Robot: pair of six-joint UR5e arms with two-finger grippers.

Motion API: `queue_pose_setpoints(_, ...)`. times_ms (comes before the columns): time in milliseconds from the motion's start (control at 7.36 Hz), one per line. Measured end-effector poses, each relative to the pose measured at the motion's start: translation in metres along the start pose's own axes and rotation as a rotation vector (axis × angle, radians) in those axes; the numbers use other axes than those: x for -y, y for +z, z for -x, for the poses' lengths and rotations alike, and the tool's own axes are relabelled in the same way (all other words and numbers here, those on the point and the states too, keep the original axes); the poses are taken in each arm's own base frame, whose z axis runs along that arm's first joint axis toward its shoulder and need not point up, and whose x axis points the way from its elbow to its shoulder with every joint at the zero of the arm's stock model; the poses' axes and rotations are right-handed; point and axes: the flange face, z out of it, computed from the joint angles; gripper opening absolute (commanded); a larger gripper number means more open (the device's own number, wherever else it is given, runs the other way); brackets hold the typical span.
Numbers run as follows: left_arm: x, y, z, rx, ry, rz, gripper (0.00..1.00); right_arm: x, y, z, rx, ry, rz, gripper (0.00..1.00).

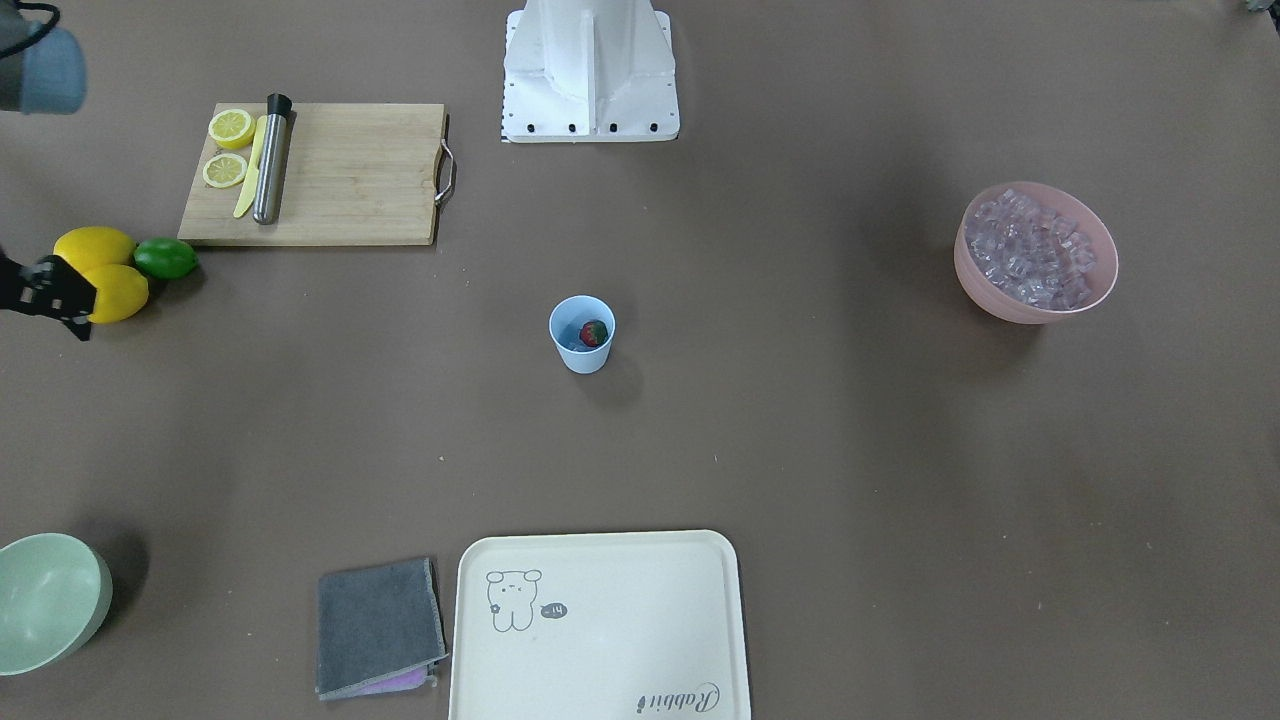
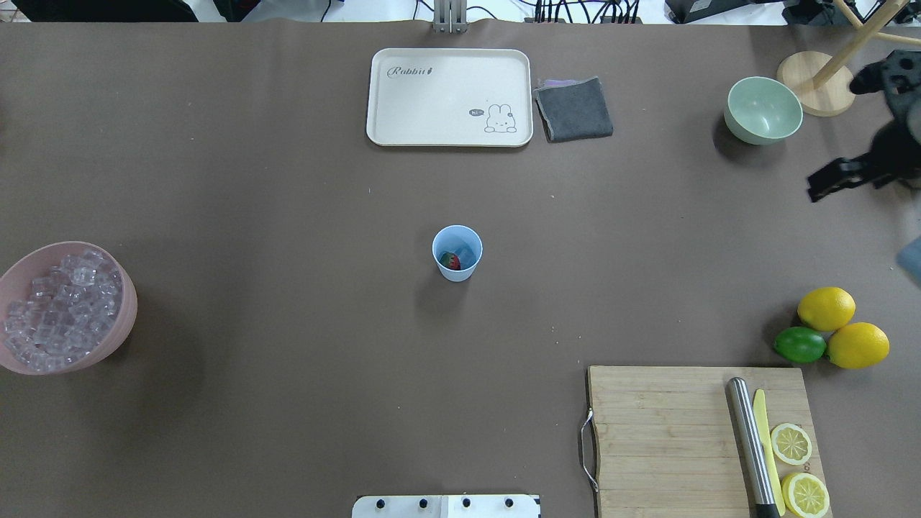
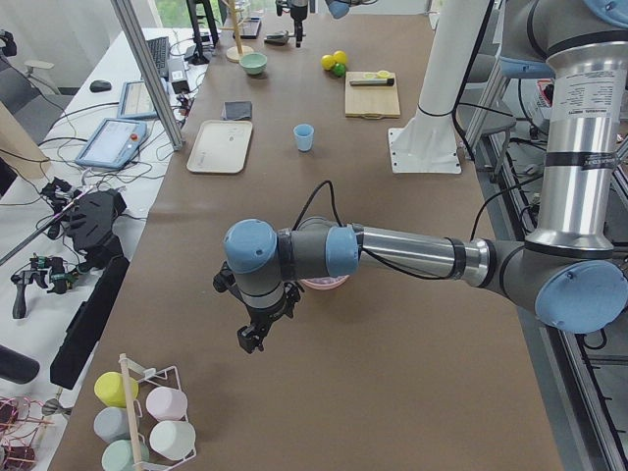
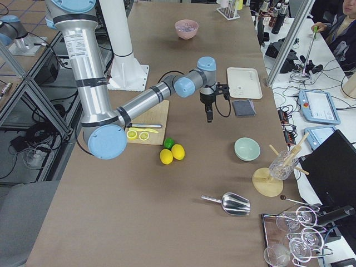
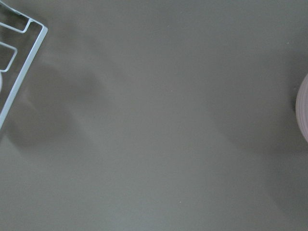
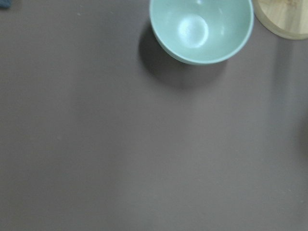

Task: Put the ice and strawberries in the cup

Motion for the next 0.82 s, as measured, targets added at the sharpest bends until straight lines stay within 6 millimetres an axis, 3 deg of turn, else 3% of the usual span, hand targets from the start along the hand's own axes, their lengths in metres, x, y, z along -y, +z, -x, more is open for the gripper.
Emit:
queue_pose_setpoints(136, -0.005, 0.000, 0.001, -0.013, -0.004, 0.007, 0.99, -0.036, -0.005, -0.070, 0.003, -0.031, 0.022, 1.00)
queue_pose_setpoints(272, -0.009, 0.004, -0.002, -0.055, -0.016, -0.018, 0.99, -0.074, -0.009, -0.124, 0.005, -0.023, 0.038, 1.00)
queue_pose_setpoints(544, -0.027, 0.022, -0.010, -0.123, -0.027, -0.078, 0.99, -0.129, -0.003, -0.185, 0.000, 0.057, 0.071, 1.00)
queue_pose_setpoints(815, -0.036, 0.026, -0.008, -0.059, -0.013, -0.063, 0.99, -0.162, -0.003, -0.227, 0.014, 0.164, 0.072, 1.00)
